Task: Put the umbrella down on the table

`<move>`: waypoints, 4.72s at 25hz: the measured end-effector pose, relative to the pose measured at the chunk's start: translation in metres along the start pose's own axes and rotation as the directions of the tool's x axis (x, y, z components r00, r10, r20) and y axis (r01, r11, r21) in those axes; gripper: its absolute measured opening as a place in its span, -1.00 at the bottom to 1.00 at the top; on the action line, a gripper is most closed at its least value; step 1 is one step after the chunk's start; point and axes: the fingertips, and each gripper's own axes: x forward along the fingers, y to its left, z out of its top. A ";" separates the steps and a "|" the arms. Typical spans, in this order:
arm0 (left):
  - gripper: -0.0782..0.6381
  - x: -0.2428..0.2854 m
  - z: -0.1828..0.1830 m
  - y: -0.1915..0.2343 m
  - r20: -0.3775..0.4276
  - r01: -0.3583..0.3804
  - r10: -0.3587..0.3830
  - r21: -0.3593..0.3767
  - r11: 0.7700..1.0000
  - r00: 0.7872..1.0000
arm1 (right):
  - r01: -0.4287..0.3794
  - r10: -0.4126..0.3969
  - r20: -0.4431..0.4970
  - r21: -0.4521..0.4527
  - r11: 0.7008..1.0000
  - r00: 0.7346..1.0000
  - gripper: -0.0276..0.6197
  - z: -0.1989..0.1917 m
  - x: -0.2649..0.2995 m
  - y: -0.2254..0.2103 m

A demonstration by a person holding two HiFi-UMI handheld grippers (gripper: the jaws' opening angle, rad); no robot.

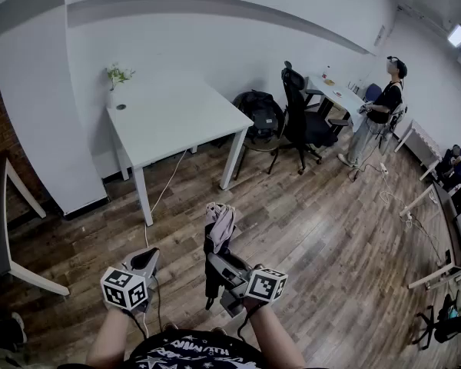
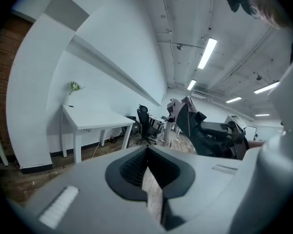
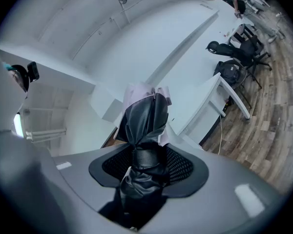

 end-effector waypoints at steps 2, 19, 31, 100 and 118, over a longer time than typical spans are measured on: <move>-0.77 0.000 0.000 0.004 -0.001 0.001 -0.001 0.002 1.000 1.000 | 0.000 0.000 -0.001 -0.002 1.000 1.000 -0.21 -0.001 0.003 0.001; -0.77 -0.043 -0.043 0.043 -0.088 0.016 -0.018 -0.026 1.000 0.996 | 0.053 -0.052 -0.025 0.019 0.998 0.998 -0.21 -0.053 0.023 0.006; -0.77 -0.017 0.000 0.080 -0.018 0.008 -0.009 -0.025 1.000 1.000 | 0.079 -0.078 -0.028 0.030 0.996 0.997 -0.21 -0.039 0.046 -0.012; -0.77 0.449 0.218 0.380 -0.012 -0.223 0.223 -0.109 0.969 0.975 | 0.108 -0.093 -0.203 0.065 0.992 0.975 -0.21 0.347 0.437 -0.362; -0.77 0.528 0.258 0.482 -0.022 -0.241 0.241 -0.152 0.959 0.970 | 0.168 -0.295 -0.396 -0.324 0.931 0.870 -0.21 0.387 0.578 -0.432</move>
